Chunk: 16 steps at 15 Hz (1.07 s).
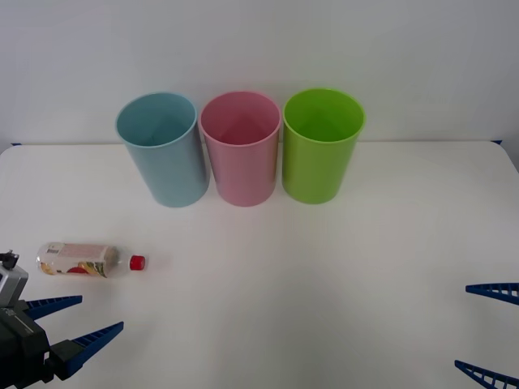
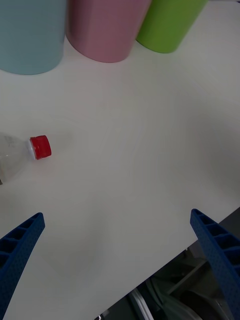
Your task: Put cans in the blue bin and PET bottles in the pink bin and trash in the green bin.
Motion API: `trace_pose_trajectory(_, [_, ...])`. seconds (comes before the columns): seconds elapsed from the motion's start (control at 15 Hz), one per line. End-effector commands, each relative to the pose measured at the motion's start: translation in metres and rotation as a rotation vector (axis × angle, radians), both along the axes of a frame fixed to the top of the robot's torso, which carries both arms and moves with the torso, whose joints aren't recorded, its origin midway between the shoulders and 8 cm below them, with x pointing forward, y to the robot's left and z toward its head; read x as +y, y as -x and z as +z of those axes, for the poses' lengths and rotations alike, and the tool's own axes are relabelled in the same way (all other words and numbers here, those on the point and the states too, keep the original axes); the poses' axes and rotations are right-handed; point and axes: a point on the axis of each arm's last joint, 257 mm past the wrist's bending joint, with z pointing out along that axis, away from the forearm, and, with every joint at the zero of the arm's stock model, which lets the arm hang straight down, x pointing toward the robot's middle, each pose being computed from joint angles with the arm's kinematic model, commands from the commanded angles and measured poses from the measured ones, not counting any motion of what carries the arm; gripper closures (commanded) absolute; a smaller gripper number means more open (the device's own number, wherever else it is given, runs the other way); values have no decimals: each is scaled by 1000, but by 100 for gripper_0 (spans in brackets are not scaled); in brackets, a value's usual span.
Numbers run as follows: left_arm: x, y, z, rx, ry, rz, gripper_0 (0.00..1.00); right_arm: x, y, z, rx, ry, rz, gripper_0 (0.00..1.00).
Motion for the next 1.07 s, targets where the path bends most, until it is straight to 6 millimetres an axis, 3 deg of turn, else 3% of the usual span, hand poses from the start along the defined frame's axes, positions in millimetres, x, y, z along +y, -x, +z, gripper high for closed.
trace_pose_trajectory(0.07, [0, 0, 0, 0, 0, 0, 0, 0, 0, 0, 0, 0, 0, 0])
trace_pose_trajectory(1.07, [0, 0, 0, 0, 0, 0, 0, 0, 0, 0, 0, 0, 0, 0])
